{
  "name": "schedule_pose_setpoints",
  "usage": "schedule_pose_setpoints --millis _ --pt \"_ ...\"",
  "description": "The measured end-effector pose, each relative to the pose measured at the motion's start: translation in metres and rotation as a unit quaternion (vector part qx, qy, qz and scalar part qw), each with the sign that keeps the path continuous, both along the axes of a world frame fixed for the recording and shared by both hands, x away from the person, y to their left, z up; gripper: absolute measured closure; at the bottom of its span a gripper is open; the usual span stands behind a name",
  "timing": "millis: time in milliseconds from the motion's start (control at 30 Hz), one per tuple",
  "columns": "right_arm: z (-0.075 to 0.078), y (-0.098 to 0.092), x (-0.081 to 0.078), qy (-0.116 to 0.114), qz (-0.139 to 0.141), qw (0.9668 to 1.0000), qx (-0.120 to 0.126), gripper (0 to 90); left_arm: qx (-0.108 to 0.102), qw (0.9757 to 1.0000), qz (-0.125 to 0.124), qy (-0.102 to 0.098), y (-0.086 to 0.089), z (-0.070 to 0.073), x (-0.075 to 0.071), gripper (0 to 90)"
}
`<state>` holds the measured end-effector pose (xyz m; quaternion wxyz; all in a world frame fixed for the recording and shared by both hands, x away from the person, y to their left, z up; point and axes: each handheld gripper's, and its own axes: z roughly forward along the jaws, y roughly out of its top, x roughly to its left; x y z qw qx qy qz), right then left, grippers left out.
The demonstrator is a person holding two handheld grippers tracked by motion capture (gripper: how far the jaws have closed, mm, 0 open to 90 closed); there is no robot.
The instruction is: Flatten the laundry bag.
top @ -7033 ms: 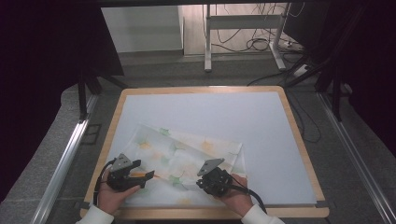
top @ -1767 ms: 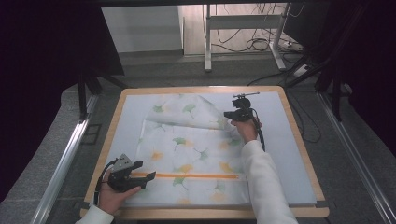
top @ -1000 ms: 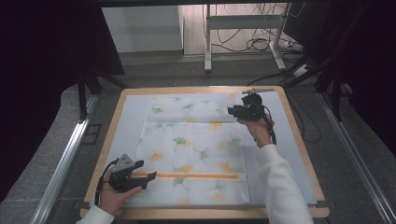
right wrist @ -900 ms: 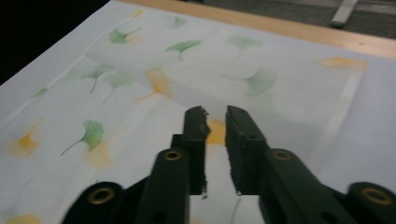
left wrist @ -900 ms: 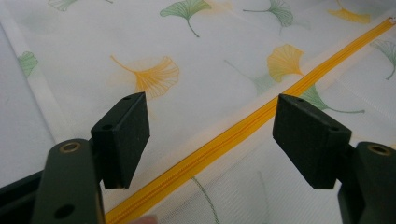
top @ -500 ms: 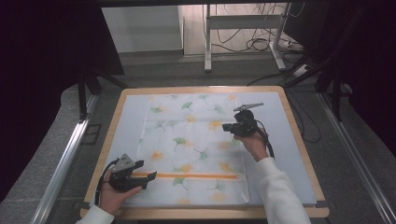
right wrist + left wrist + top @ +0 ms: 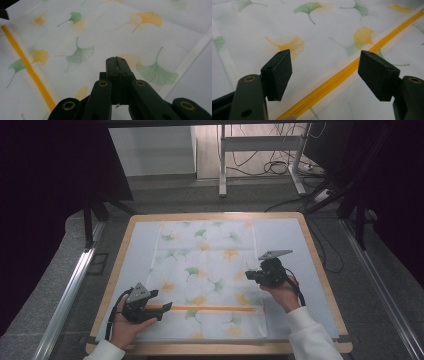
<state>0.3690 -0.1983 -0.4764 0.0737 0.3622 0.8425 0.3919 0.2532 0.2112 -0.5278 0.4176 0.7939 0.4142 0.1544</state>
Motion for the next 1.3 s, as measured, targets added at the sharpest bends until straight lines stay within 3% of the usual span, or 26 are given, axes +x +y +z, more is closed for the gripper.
schedule_pose_setpoints --millis 233,633,900,1300 --pt "-0.006 -0.010 -0.033 0.003 0.011 0.9999 0.002 89.1 0.007 1.0000 -0.007 -0.001 -0.008 -0.001 0.003 27.5" --pt "-0.014 -0.014 -0.072 0.009 0.017 0.9994 0.029 89.1 0.013 0.9998 -0.012 -0.008 -0.019 -0.001 0.009 27.4" --pt "-0.019 -0.018 -0.098 0.012 0.025 0.9995 0.013 89.1 0.016 0.9995 -0.024 -0.015 -0.034 0.002 0.008 27.4" --pt "-0.026 -0.022 -0.112 0.018 0.024 0.9996 -0.002 89.1 0.012 0.9982 -0.053 -0.027 -0.061 0.011 0.013 27.1"
